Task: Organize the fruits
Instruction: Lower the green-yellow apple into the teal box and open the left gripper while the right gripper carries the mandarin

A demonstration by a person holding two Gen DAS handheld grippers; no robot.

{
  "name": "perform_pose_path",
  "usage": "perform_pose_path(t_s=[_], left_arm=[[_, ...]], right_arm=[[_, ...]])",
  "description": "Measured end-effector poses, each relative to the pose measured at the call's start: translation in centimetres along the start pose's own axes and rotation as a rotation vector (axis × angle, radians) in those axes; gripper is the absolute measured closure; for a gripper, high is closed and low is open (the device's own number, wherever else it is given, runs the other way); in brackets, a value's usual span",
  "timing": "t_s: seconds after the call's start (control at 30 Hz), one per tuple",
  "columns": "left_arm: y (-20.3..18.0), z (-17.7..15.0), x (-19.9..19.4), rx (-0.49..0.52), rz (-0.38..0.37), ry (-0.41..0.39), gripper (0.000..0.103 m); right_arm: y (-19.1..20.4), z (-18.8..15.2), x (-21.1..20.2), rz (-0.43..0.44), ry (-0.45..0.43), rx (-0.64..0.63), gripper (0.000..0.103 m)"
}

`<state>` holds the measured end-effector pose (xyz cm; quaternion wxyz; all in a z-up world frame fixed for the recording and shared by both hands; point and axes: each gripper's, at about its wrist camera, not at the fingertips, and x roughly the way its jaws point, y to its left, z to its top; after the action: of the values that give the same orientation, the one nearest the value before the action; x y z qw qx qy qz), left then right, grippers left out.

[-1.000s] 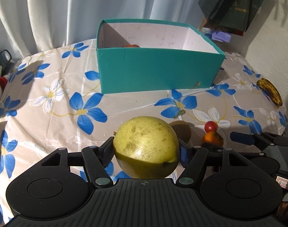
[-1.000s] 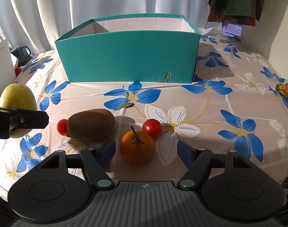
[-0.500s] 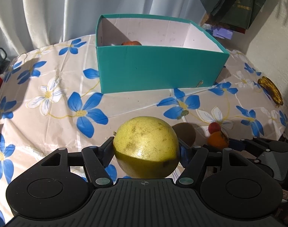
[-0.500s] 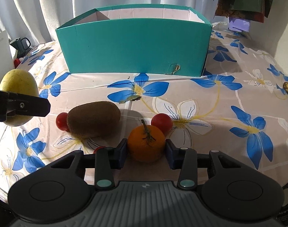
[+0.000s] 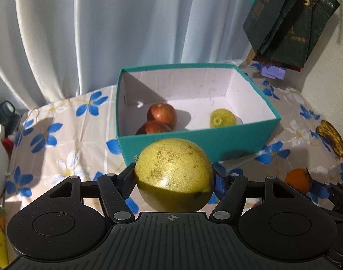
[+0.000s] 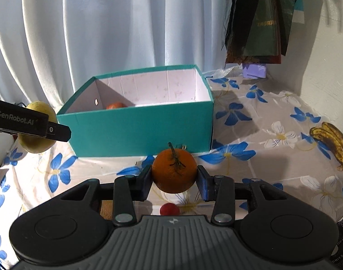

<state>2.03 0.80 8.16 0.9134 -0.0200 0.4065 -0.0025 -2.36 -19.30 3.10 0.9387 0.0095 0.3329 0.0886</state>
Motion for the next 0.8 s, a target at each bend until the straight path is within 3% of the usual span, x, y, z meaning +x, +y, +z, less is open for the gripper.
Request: perform_pose_path(t_s=[0.27,0.8], left_arm=[[-0.9,3.8,1.5,0.018,0.035,-0.036,0.031],[-1.9,6.9,5.4,0.034,0.066,-0.054,0.031]], right_arm=[[-0.9,2.3,-0.7,-0.032,-0.059,0.017,0.062],[-2.0,4.1,-0.3,-0.066,-0.093,0.047,0.062]])
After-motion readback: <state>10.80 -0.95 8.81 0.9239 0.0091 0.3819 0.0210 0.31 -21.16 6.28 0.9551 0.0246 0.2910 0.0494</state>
